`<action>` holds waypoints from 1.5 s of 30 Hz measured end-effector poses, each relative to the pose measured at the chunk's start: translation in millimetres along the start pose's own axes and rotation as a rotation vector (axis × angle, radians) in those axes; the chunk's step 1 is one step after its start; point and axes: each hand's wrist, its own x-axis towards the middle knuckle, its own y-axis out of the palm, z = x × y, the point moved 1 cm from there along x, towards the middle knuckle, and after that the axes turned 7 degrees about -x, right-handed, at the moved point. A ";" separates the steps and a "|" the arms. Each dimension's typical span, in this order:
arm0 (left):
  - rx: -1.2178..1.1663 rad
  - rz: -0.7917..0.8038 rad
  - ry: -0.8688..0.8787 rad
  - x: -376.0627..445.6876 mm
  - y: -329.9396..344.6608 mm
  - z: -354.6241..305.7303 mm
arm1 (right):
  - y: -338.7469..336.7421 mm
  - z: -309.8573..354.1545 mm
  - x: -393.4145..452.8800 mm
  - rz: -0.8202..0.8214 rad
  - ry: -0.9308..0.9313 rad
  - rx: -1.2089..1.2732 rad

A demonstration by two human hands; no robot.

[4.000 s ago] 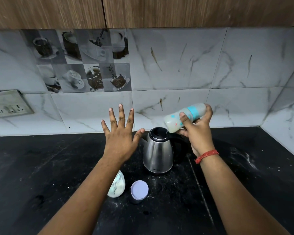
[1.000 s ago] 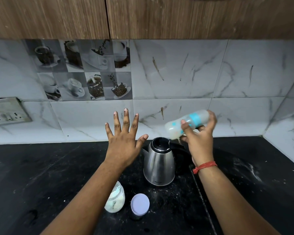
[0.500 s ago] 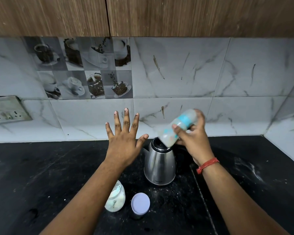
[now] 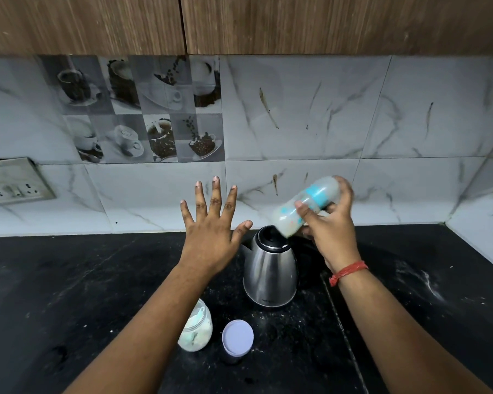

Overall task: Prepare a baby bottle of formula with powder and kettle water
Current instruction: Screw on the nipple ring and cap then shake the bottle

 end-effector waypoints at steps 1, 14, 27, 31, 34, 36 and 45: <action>-0.005 -0.001 -0.007 0.9 0.5 0.0 | -2.0 -0.3 1.1 -0.065 0.003 0.059; -0.013 -0.006 -0.021 4.0 0.9 1.0 | 1.4 -0.2 4.2 -0.117 -0.017 0.071; -0.023 0.004 -0.028 1.7 4.9 -0.1 | 3.9 2.5 6.5 -0.096 0.006 0.082; -0.013 -0.006 -0.018 2.6 3.5 -1.1 | 7.0 2.8 4.4 0.043 -0.007 -0.075; -0.020 -0.012 -0.030 3.0 2.2 -1.5 | 3.3 -0.5 6.5 -0.032 0.024 0.058; -0.009 -0.007 -0.024 1.8 1.6 -1.2 | 5.4 0.8 4.7 0.054 0.016 -0.036; -0.019 -0.006 -0.032 2.5 2.5 -0.5 | 1.0 -0.2 7.2 -0.061 -0.019 0.018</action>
